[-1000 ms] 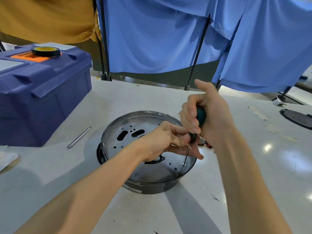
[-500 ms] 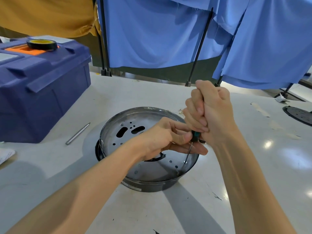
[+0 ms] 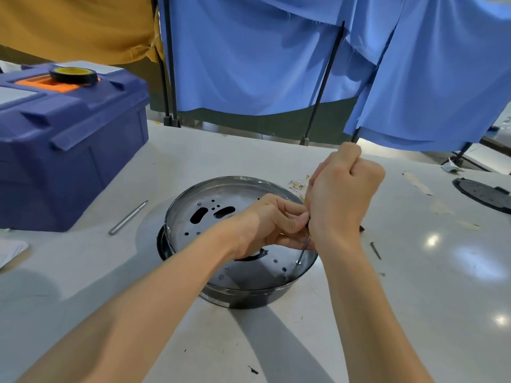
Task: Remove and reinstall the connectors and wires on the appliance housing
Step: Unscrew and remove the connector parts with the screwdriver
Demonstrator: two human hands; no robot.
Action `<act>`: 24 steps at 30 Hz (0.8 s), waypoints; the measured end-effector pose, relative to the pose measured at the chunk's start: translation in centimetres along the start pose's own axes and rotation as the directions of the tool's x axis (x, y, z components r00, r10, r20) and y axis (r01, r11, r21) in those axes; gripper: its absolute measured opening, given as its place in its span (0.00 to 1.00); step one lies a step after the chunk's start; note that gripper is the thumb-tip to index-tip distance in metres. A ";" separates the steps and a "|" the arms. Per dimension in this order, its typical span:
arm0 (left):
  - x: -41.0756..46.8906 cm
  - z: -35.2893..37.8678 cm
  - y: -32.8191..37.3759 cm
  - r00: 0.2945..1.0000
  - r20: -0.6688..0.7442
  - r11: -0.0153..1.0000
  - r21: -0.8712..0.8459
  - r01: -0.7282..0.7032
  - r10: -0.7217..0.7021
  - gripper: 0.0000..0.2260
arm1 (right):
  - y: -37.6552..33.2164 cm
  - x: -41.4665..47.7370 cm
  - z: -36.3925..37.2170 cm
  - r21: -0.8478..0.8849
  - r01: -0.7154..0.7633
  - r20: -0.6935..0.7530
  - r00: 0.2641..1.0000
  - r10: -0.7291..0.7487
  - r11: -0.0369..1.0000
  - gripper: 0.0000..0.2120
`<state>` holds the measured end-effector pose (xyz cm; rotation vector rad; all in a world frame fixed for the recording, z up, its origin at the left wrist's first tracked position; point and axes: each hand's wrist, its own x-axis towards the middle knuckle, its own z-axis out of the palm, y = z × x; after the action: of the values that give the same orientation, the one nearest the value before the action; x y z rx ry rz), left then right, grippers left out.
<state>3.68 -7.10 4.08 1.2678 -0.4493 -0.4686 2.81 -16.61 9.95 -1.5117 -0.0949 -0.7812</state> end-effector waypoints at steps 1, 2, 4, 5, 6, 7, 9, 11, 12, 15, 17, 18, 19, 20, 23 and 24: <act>0.0 0.2 0.0 1.000 -0.005 1.000 0.001 0.003 -0.003 0.15 | 0.0 0.0 0.0 -0.024 0.009 -0.064 0.998 -0.011 1.000 0.27; 0.0 0.4 0.0 1.000 -0.010 1.000 0.002 0.009 -0.009 0.16 | 0.1 0.0 -0.2 -0.028 0.014 -0.118 0.993 -0.017 1.000 0.28; -0.1 0.8 0.1 0.999 -0.036 1.000 0.015 0.017 -0.017 0.12 | 0.0 0.3 -0.7 0.013 -0.009 -0.181 0.983 0.011 1.000 0.28; -0.1 0.9 0.0 0.998 -0.055 0.999 0.037 0.019 -0.017 0.10 | -0.1 0.4 -0.9 0.037 -0.048 -0.187 0.981 0.054 0.998 0.28; -0.1 1.1 0.1 0.997 -0.080 0.997 0.071 0.020 -0.014 0.08 | -0.2 0.6 -1.3 0.062 -0.102 -0.179 0.978 0.111 0.993 0.29; -0.2 1.2 0.2 0.994 -0.112 0.994 0.110 0.020 -0.008 0.08 | -0.4 0.9 -1.7 0.099 -0.158 -0.161 0.972 0.173 0.982 0.30; -0.2 1.0 0.6 0.983 -0.183 0.983 0.184 0.001 0.033 0.09 | -1.3 2.0 -3.0 0.220 -0.211 -0.131 0.961 0.243 0.952 0.31; -0.6 0.3 1.4 0.957 -0.262 0.944 0.327 -0.036 0.127 0.09 | -2.3 4.3 -4.8 0.349 -0.151 -0.117 0.972 0.202 0.925 0.30; -0.8 -0.2 1.7 0.936 -0.306 0.900 0.435 -0.027 0.176 0.09 | -2.6 5.6 -5.7 0.353 -0.129 -0.085 0.982 0.169 0.927 0.29; -1.0 -1.9 2.0 0.882 -0.394 0.576 0.796 0.187 0.259 0.11 | -0.9 8.4 -6.7 -0.101 -0.170 0.173 0.967 0.186 0.980 0.25; -1.1 -2.6 1.4 0.888 -0.402 0.332 0.888 0.319 0.224 0.16 | 1.8 8.5 -5.8 -0.498 -0.026 0.383 0.890 0.246 0.867 0.18; -1.2 -2.9 1.0 0.896 -0.405 0.298 0.891 0.343 0.182 0.18 | 3.3 8.1 -5.2 -0.609 0.074 0.464 0.841 0.279 0.790 0.14; -1.2 -3.1 0.5 0.904 -0.404 0.300 0.887 0.351 0.139 0.20 | 4.6 7.7 -4.5 -0.670 0.162 0.527 0.791 0.310 0.725 0.13; -1.2 -3.4 0.1 0.912 -0.396 0.304 0.886 0.349 0.108 0.21 | 5.8 7.2 -3.8 -0.701 0.224 0.572 0.743 0.347 0.677 0.14; -1.1 -4.1 -0.6 0.922 -0.382 0.265 0.898 0.352 0.070 0.25 | 7.6 6.2 -2.2 -0.733 0.316 0.627 0.658 0.418 0.602 0.16; -1.0 -4.4 -0.6 0.926 -0.373 0.256 0.902 0.346 0.062 0.25 | 7.9 6.2 -2.1 -0.728 0.326 0.634 0.654 0.412 0.603 0.13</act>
<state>5.23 -3.19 2.38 2.6182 -0.2932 -0.0356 10.66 -21.99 6.20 -2.6772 -0.3738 0.0079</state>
